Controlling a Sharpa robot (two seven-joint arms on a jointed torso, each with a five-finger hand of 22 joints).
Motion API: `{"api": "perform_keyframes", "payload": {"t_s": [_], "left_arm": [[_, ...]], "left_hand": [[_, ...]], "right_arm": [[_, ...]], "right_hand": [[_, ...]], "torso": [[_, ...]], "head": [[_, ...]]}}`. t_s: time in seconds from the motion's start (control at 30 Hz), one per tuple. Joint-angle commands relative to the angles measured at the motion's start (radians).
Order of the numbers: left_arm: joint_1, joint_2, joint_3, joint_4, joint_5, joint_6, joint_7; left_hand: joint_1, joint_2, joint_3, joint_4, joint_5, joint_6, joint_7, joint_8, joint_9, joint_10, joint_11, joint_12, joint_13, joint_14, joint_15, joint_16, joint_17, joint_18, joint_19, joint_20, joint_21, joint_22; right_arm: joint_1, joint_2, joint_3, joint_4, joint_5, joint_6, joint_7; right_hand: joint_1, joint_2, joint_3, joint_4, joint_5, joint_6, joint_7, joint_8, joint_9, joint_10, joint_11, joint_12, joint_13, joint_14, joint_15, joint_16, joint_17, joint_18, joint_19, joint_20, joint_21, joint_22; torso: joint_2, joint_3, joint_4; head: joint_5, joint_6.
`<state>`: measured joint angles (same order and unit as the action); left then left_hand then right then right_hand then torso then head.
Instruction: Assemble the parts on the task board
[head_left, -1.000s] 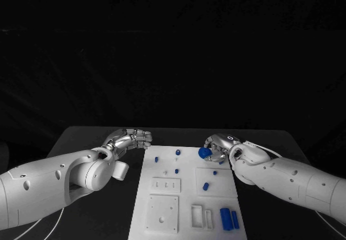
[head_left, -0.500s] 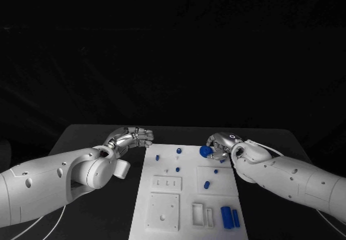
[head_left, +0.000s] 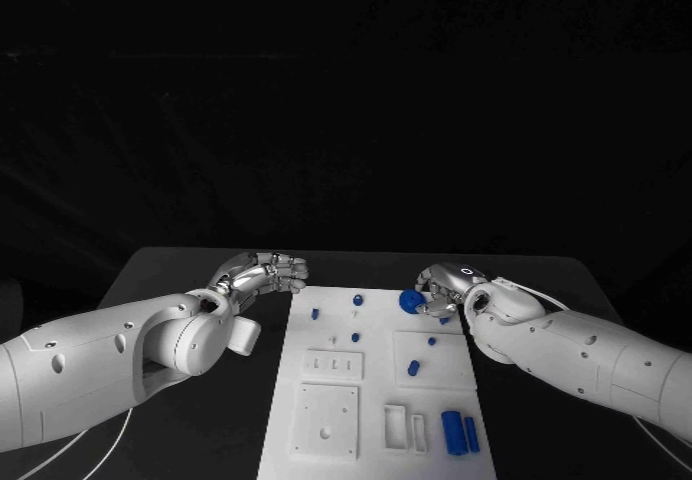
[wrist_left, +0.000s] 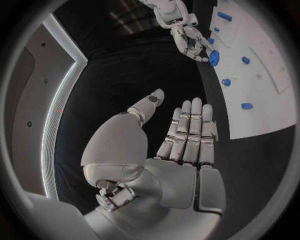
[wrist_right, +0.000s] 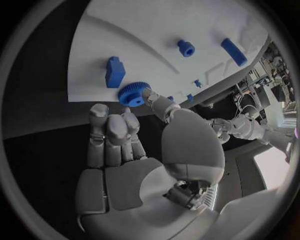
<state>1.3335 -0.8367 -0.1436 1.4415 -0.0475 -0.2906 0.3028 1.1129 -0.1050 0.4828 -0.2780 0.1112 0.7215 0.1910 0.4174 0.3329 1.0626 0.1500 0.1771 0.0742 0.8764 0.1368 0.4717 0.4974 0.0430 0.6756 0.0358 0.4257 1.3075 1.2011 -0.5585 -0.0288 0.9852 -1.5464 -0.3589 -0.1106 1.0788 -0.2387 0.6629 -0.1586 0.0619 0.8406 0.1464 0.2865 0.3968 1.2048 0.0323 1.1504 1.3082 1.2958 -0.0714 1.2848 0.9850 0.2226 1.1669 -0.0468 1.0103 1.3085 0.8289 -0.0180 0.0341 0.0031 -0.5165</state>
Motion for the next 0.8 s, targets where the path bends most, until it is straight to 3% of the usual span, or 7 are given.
{"api": "perform_keyframes", "payload": {"t_s": [0.03, 0.4, 0.8], "left_arm": [[0.000, 0.001, 0.001, 0.003, -0.007, 0.015, 0.007], [0.001, 0.000, 0.001, 0.009, -0.007, 0.016, 0.007], [0.001, -0.003, 0.001, 0.012, -0.012, 0.017, 0.005]], "left_hand": [[-0.008, 0.000, 0.001, -0.003, -0.004, -0.002, 0.008, -0.006, 0.001, -0.003, 0.001, -0.004, -0.001, -0.008, 0.001, -0.005, -0.001, 0.012, -0.005, 0.002, -0.006, 0.009], [-0.008, 0.000, 0.002, -0.004, -0.004, -0.002, 0.008, -0.006, 0.001, -0.004, 0.000, -0.005, -0.001, -0.009, 0.001, -0.005, -0.001, 0.012, -0.005, 0.002, -0.006, 0.010], [-0.008, -0.001, 0.002, -0.004, -0.004, -0.003, 0.008, -0.007, 0.001, -0.004, 0.000, -0.005, -0.001, -0.009, 0.001, -0.005, 0.000, 0.012, -0.006, 0.002, -0.006, 0.010]], "right_arm": [[0.000, 0.004, 0.000, -0.001, 0.003, 0.024, 0.004], [0.000, 0.031, 0.000, -0.040, 0.003, 0.039, -0.001], [0.000, 0.047, 0.000, -0.052, 0.002, 0.045, -0.003]], "right_hand": [[-0.005, 0.008, 0.007, 0.006, -0.005, 0.009, -0.002, 0.005, 0.002, 0.004, -0.001, 0.008, 0.048, 0.000, -0.007, -0.001, 0.002, 0.039, 0.001, -0.007, 0.008, 0.021], [-0.017, 0.006, 0.012, 0.018, -0.004, 0.009, -0.002, 0.005, 0.002, 0.004, -0.002, 0.011, 0.047, 0.001, -0.008, -0.002, 0.006, 0.039, 0.000, -0.008, 0.011, 0.021], [-0.025, -0.001, 0.005, 0.017, 0.002, 0.006, -0.001, 0.004, 0.002, 0.000, -0.001, 0.010, 0.045, 0.001, -0.007, -0.003, 0.008, 0.039, -0.001, -0.009, 0.014, 0.021]], "torso": [[0.000, -0.0002, 0.0010], [0.001, -0.0008, 0.0016], [0.001, 0.0009, 0.0008]], "head": [[0.000, -0.001], [0.001, -0.001], [0.004, -0.008]]}}
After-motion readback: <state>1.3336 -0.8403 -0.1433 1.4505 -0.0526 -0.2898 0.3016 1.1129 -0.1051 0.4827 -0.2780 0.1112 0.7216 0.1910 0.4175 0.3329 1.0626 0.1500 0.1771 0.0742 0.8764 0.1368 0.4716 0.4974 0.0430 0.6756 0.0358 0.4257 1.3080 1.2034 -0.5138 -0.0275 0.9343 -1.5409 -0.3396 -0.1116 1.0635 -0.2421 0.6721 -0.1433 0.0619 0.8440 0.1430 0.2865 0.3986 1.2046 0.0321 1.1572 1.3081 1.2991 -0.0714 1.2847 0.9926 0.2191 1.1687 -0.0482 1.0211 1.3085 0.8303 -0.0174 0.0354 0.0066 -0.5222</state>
